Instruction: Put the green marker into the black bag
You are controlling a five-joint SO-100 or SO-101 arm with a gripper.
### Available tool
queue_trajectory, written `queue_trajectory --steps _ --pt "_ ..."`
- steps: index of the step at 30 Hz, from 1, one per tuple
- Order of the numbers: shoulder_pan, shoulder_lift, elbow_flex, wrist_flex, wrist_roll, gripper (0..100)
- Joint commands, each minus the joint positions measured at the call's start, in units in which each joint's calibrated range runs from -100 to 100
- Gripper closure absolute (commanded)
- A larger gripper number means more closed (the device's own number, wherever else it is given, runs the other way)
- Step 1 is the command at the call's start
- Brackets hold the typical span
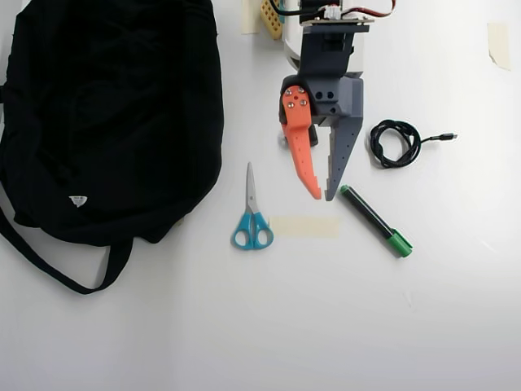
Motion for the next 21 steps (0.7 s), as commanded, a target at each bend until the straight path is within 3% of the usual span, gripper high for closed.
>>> queue_trajectory --steps 1,21 --pt "-0.2 1.4 -3.6 -4.6 0.3 98" --pt "-1.0 5.8 -3.0 -12.0 0.3 98"
